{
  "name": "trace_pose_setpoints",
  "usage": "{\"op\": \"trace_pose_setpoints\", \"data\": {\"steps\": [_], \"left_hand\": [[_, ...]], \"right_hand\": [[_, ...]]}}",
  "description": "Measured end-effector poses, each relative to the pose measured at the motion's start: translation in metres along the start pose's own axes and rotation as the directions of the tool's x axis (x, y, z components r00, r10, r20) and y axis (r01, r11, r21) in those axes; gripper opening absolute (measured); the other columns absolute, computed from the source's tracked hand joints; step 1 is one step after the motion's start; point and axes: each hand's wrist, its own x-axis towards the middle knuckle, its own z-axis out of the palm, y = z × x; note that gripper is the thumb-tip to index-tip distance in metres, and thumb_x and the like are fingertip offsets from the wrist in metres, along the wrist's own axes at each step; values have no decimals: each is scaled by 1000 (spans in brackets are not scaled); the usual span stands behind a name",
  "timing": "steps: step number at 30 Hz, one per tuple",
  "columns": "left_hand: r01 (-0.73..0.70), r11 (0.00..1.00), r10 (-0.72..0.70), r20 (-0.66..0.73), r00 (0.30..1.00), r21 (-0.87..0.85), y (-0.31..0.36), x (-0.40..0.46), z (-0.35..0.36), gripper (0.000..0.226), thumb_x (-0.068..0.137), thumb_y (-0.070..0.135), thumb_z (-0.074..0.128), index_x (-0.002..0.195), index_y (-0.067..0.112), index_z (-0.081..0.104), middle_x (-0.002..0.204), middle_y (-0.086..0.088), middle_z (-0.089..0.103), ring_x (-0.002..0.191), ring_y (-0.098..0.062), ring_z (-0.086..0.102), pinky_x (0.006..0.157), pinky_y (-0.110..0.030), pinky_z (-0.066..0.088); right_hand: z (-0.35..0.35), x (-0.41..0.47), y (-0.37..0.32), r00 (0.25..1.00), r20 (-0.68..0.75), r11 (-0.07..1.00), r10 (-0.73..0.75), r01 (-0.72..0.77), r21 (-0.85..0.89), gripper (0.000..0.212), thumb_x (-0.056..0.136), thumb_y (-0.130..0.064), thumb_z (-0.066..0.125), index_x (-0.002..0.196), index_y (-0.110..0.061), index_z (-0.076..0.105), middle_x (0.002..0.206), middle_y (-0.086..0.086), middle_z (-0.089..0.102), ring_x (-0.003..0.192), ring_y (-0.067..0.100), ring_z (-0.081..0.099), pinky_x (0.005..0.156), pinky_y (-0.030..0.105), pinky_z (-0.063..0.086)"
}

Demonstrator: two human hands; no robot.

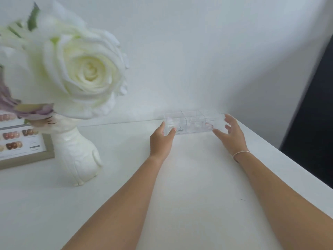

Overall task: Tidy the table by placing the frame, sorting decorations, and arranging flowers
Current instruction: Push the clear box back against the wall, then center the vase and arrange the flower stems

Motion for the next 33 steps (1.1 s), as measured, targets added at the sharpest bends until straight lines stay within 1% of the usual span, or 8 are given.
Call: {"op": "trace_pose_setpoints", "data": {"steps": [7, 14, 18, 21, 24, 28, 30, 33], "left_hand": [[2, 1000, -1, 9, 1000, -31, 3, -59, -44, 51, 89, 30, 55, 137, 19, 43, 140, 4, 49, 114, -9, 50, 89, -19, 33], [-38, 999, 36, 48, 998, 37, 0, -125, -107, 45, 88, 31, 58, 131, 25, 50, 134, 12, 52, 108, -6, 51, 82, -17, 36], [-36, 998, 34, 44, 998, 55, -8, -153, -150, 42, 87, 30, 60, 128, 29, 53, 129, 15, 54, 105, -3, 52, 72, -3, 36], [-51, 996, 48, 42, 998, 74, -15, -169, -180, 39, 86, 29, 61, 125, 30, 56, 115, 10, 57, 97, 5, 52, 66, 5, 36], [-46, 997, 44, 19, 999, 69, -20, -179, -206, 37, 85, 28, 63, 121, 31, 59, 105, 7, 59, 93, 14, 50, 64, 7, 35], [-36, 998, 38, -31, 999, 58, -26, -184, -232, 36, 85, 26, 63, 121, 29, 59, 113, 4, 63, 97, 0, 55, 67, 6, 36], [-33, 998, 36, -61, 998, 44, -28, -184, -243, 37, 86, 27, 62, 123, 27, 58, 117, 5, 62, 99, -1, 55, 68, 5, 36], [-38, 999, 37, -78, 996, -12, -31, -182, -254, 42, 87, 28, 61, 128, 26, 53, 128, 10, 57, 108, -6, 55, 77, -5, 38]], "right_hand": [[6, -71, -30, 993, 104, 999, -51, 53, -11, 62, 78, -24, 70, 132, -27, 41, 136, -2, 47, 111, 14, 50, 91, 21, 34], [18, -147, -66, 975, 216, 998, -49, 42, 36, 60, 77, -26, 71, 130, -29, 43, 124, -8, 51, 112, 13, 51, 92, 21, 34], [30, -179, -86, 960, 270, 998, -68, 65, 22, 58, 77, -24, 71, 129, -29, 44, 124, -7, 51, 110, 13, 51, 92, 21, 34], [43, -199, -99, 949, 305, 997, -80, 78, 20, 58, 77, -24, 71, 128, -29, 45, 123, -7, 52, 110, 14, 51, 92, 20, 34], [59, -217, -109, 934, 343, 995, -96, 92, 30, 57, 77, -25, 72, 127, -30, 45, 122, -9, 52, 111, 14, 52, 92, 21, 34], [80, -236, -119, 912, 394, 994, -110, 103, 39, 59, 76, -27, 72, 128, -31, 45, 123, -10, 53, 112, 13, 52, 92, 20, 34], [90, -242, -124, 907, 404, 993, -115, 103, 52, 59, 75, -27, 72, 127, -32, 45, 123, -10, 52, 112, 14, 52, 91, 20, 34], [104, -246, -130, 907, 406, 993, -113, 96, 63, 59, 75, -28, 73, 127, -31, 46, 123, -10, 52, 112, 14, 52, 88, 17, 34]]}}
